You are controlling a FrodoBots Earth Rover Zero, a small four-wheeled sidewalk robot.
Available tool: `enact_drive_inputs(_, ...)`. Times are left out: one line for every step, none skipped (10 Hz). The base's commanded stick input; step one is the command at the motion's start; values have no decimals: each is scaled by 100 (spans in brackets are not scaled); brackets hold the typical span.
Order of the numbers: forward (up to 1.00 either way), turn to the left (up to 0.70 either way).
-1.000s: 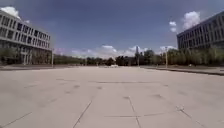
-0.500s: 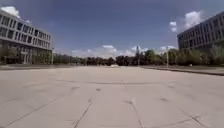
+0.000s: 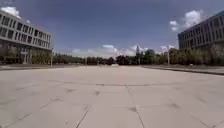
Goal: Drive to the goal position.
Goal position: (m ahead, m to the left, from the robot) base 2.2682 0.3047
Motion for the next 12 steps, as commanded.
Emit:
enact_drive_inputs(50, 1)
enact_drive_inputs(50, 1)
enact_drive_inputs(50, 1)
enact_drive_inputs(50, 1)
enact_drive_inputs(50, 1)
enact_drive_inputs(50, 1)
enact_drive_inputs(50, 1)
enact_drive_inputs(50, 1)
enact_drive_inputs(50, 1)
enact_drive_inputs(50, 1)
enact_drive_inputs(50, 1)
enact_drive_inputs(50, 1)
